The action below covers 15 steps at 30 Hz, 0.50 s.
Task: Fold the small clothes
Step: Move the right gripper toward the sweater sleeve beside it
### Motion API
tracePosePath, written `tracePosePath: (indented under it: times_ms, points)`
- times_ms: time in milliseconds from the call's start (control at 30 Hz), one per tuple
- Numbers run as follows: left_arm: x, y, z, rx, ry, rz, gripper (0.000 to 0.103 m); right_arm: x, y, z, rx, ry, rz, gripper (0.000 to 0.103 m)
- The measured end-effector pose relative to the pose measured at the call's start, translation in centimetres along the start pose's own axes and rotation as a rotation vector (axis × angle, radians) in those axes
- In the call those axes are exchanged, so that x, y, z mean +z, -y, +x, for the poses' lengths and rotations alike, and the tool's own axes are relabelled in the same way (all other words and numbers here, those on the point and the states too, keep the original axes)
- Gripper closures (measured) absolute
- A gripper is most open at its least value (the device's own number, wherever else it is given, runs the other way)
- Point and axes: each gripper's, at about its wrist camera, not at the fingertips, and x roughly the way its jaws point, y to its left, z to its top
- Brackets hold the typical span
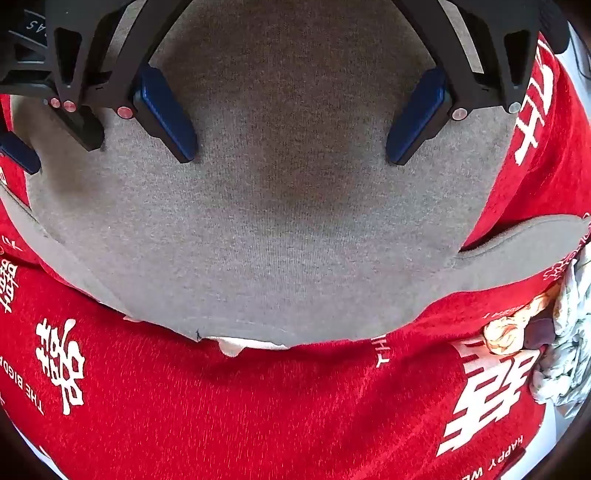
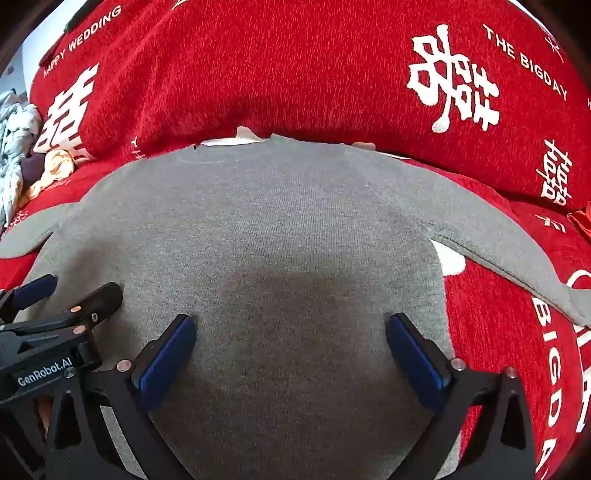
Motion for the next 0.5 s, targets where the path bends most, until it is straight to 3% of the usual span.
tracePosePath:
  times_ms: [500]
  points:
    - [0.1,0.8,-0.9,0.039,-0.022,0.037,0.000,-0.6,-0.1,-0.1,-0.027,-0.023,-0.037,0.000]
